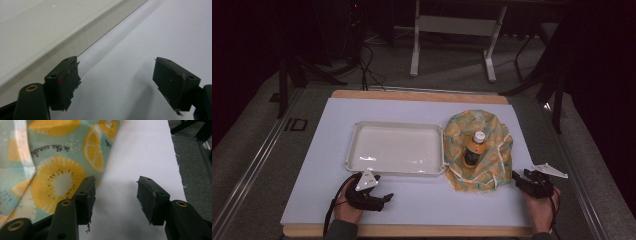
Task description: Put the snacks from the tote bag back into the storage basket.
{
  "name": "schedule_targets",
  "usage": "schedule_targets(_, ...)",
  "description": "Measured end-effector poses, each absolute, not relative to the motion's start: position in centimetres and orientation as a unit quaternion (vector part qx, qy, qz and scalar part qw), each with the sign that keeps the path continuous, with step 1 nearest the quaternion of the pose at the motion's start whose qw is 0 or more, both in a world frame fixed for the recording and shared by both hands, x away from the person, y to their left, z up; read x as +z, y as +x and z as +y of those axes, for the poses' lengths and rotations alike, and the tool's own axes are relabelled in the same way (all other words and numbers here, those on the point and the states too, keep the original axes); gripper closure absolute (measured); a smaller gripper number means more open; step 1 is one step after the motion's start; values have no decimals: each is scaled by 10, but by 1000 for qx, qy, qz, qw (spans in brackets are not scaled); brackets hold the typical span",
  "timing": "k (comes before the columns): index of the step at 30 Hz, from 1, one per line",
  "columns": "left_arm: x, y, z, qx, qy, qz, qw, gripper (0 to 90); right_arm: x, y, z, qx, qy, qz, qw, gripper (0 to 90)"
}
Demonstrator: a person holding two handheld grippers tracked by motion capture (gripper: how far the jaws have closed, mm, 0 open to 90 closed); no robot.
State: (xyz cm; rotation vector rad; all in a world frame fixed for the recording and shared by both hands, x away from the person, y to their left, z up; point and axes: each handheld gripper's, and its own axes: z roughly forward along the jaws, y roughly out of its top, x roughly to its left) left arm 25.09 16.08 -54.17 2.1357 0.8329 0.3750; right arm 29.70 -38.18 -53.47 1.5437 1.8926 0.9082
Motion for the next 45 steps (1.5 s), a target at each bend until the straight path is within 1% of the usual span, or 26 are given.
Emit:
schedule_targets(5,-542,253,165,137,836,338,410,194,-534,296,-380,336,566,704,268,486)
schedule_targets(12,-541,253,165,130,837,336,413,189,-534,295,-379,337,557,710,269,471)
schedule_targets(15,-541,255,167,122,834,338,419,184,-533,294,-378,337,551,711,277,474)
schedule_targets(22,-541,254,168,120,833,336,422,184,-532,292,-378,331,547,716,281,513)
schedule_targets(28,-541,255,168,117,834,336,423,185,-529,288,-377,334,536,725,274,580)
schedule_targets(37,-542,255,166,116,838,331,417,185,-521,280,-371,338,512,743,267,607)
schedule_targets(45,-542,255,165,115,843,328,410,185,-512,279,-367,311,476,779,263,630)
